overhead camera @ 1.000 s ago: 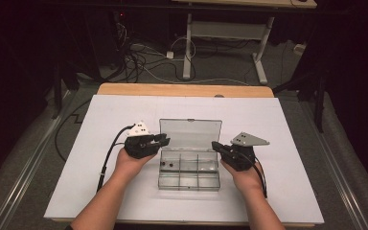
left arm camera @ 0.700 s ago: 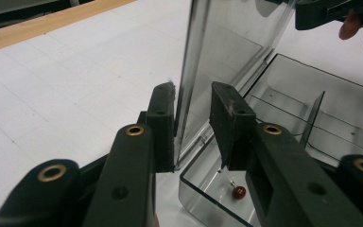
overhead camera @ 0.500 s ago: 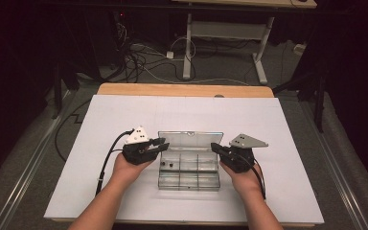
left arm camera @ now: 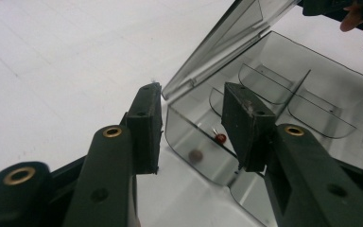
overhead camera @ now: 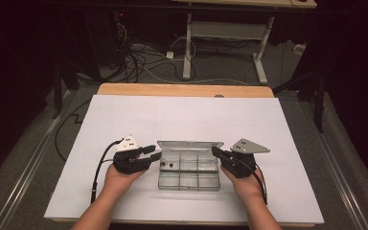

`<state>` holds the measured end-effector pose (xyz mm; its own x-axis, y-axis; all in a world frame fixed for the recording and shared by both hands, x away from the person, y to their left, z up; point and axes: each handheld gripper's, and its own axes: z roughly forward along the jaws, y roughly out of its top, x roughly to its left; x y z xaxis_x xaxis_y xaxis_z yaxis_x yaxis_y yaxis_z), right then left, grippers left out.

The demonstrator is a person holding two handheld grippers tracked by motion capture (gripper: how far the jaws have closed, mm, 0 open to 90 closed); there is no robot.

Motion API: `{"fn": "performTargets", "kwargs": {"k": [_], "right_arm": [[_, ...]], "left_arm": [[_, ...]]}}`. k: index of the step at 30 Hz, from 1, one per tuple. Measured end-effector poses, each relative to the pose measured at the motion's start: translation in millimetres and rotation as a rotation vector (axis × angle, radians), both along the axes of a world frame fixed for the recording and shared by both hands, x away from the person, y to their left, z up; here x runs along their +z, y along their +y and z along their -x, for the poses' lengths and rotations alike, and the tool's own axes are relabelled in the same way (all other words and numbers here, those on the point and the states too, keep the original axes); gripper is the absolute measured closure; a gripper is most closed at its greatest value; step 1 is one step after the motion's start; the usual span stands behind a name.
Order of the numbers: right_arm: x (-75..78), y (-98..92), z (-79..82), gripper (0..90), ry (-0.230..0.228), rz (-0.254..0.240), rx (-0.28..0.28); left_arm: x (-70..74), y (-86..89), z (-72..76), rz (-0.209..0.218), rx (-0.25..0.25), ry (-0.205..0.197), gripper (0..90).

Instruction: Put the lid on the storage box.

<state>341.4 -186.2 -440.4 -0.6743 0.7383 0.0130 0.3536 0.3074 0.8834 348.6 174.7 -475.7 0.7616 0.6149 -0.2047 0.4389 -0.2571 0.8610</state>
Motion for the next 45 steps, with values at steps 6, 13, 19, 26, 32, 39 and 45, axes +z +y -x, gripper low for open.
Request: {"fn": "performTargets", "kwargs": {"k": [6, 13, 19, 26, 32, 39, 45], "right_arm": [[-1.5, -1.6, 7.4, 90.0, -0.008, 0.010, 0.009], [-5.2, -2.5, 17.0, 90.0, -0.009, 0.014, 0.016], [-10.6, -3.1, 24.5, 90.0, -0.007, 0.023, 0.019], [-16.3, -5.6, 31.4, 90.0, -0.003, 0.035, 0.022], [-18.7, -8.1, 34.7, 90.0, 0.006, 0.030, 0.022], [-19.1, -22.8, 37.4, 90.0, 0.014, 0.030, 0.003], [-24.6, -43.4, 35.2, 90.0, 0.033, 0.033, -0.055]], "left_arm": [[-3.8, 0.2, 14.4, 0.010, -0.030, 0.037, 78.5], [-1.6, -12.6, 24.2, 0.045, -0.087, 0.043, 87.3], [2.3, -16.9, 30.3, 0.061, -0.094, 0.019, 87.3], [1.9, -17.8, 32.4, 0.059, -0.096, 0.014, 87.3], [0.1, -18.1, 34.1, 0.049, -0.101, 0.018, 87.2], [-1.7, -16.4, 37.1, 0.048, -0.099, 0.010, 87.2], [-4.5, -16.4, 40.2, 0.041, -0.104, 0.000, 87.3]]}}
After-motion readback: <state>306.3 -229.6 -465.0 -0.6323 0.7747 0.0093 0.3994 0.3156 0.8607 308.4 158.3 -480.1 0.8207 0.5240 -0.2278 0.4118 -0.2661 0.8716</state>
